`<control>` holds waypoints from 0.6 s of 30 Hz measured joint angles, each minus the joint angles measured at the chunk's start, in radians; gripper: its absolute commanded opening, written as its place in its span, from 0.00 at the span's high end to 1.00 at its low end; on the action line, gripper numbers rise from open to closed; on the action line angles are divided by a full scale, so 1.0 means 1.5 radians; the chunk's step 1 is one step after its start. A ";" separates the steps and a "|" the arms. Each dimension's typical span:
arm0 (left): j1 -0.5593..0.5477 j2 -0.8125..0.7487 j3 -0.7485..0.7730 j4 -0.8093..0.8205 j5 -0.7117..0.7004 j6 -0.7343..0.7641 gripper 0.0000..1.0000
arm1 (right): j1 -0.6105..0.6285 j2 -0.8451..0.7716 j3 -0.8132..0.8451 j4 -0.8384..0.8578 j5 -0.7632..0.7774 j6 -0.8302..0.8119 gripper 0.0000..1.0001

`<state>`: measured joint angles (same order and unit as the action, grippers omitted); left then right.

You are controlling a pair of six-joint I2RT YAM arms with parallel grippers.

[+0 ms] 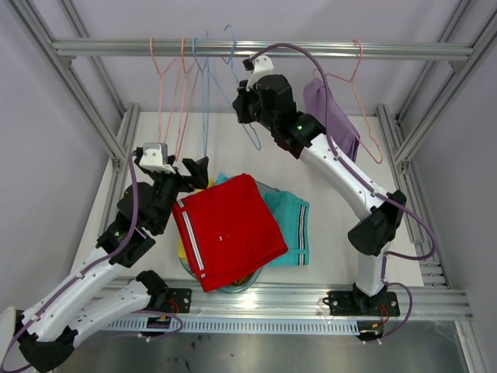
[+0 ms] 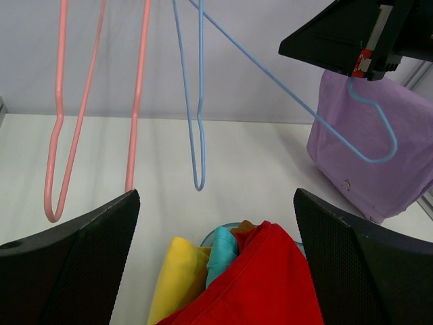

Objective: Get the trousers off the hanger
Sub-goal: Place the hanger at the clothesline.

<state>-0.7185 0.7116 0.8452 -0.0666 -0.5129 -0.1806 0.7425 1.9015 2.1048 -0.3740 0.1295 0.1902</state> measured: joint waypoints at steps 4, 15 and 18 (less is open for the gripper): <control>0.000 0.000 0.000 0.002 0.000 0.001 0.01 | -0.009 0.001 -0.002 -0.007 -0.017 0.001 1.00; 0.000 -0.001 0.000 0.004 0.000 0.004 0.01 | -0.017 -0.002 -0.018 0.001 -0.031 0.011 1.00; 0.000 -0.001 0.000 0.004 0.000 0.004 0.01 | -0.017 -0.005 -0.026 0.004 -0.034 0.013 1.00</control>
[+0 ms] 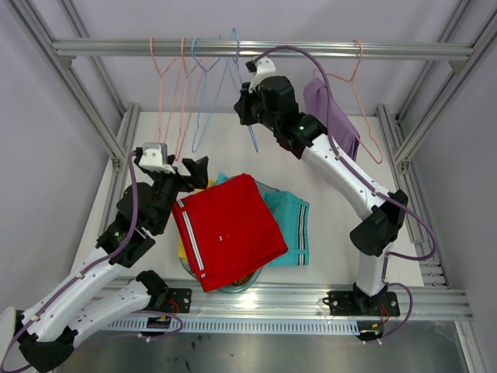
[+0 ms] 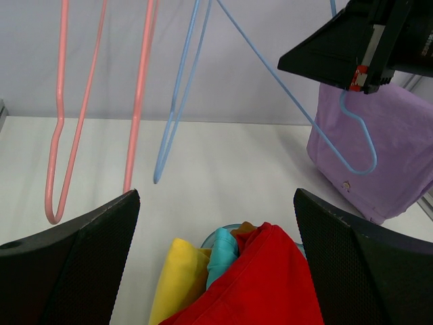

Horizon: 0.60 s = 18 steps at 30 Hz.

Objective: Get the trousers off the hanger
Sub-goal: Place the hanger at the clothesline.

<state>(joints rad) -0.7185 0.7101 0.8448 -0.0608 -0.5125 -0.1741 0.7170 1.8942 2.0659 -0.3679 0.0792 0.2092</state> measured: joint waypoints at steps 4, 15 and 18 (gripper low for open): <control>0.000 -0.002 -0.001 0.000 0.000 0.000 0.01 | 0.000 -0.027 -0.058 0.009 -0.002 0.003 1.00; 0.000 -0.003 -0.007 0.007 0.001 0.000 0.01 | 0.000 -0.095 -0.161 0.060 -0.004 0.005 1.00; 0.000 -0.002 -0.008 0.007 0.001 0.000 0.01 | -0.001 -0.119 -0.198 0.081 -0.004 0.005 1.00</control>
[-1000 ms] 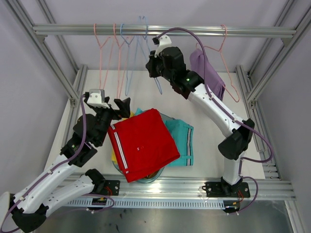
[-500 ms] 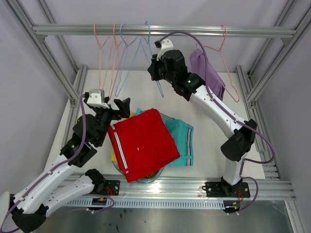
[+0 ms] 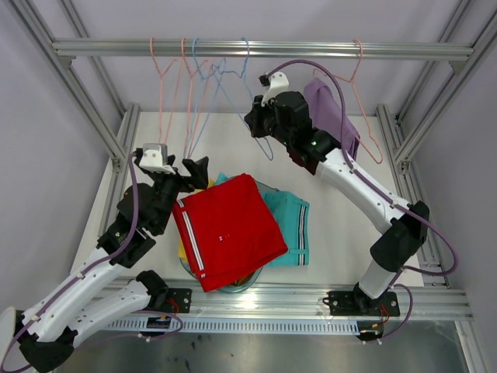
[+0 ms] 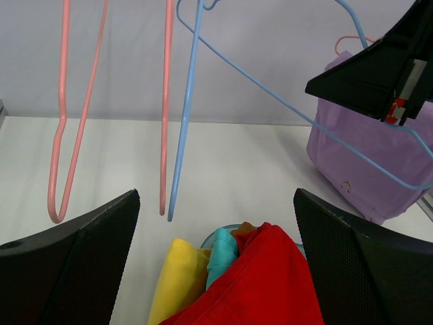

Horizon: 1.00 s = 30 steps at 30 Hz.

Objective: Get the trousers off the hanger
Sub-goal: Place the hanger at the clothesline.

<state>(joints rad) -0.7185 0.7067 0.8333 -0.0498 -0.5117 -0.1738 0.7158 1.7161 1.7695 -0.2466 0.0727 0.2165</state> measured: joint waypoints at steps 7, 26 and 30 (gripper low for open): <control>0.000 0.000 0.000 0.003 0.000 0.000 0.01 | -0.004 -0.048 -0.058 0.028 -0.002 0.000 1.00; 0.000 0.000 0.000 0.003 0.002 0.002 0.01 | -0.027 -0.125 -0.122 0.037 -0.001 -0.001 0.75; 0.000 0.000 0.000 0.003 0.002 0.002 0.01 | -0.028 -0.127 -0.128 0.038 -0.007 -0.002 0.37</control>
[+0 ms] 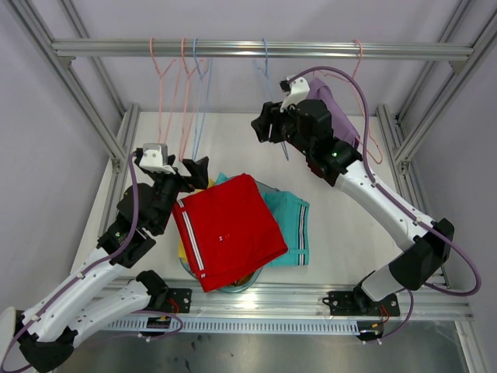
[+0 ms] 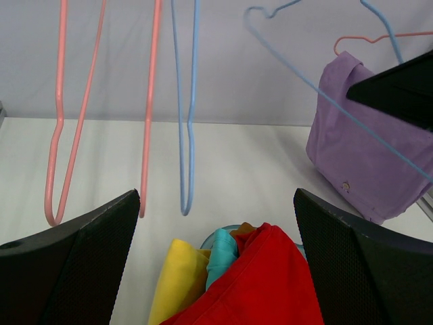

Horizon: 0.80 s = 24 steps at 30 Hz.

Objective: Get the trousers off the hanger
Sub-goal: Place the hanger at the clothesline.

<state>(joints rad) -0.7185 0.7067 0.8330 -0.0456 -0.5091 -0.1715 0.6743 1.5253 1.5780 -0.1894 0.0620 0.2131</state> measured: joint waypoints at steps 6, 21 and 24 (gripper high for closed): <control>0.000 0.000 0.000 0.000 0.000 0.000 0.01 | 0.001 -0.007 -0.048 -0.009 -0.018 0.001 0.29; 0.000 0.000 0.000 0.000 0.011 0.000 0.01 | 0.017 -0.219 -0.234 0.014 -0.006 0.014 0.23; 0.000 0.000 0.000 0.000 0.011 0.000 0.01 | 0.020 -0.259 -0.254 0.023 0.043 0.004 0.26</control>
<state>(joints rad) -0.7185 0.7067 0.8330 -0.0460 -0.4927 -0.1715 0.7040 1.1374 1.1965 -0.1551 0.1272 0.2192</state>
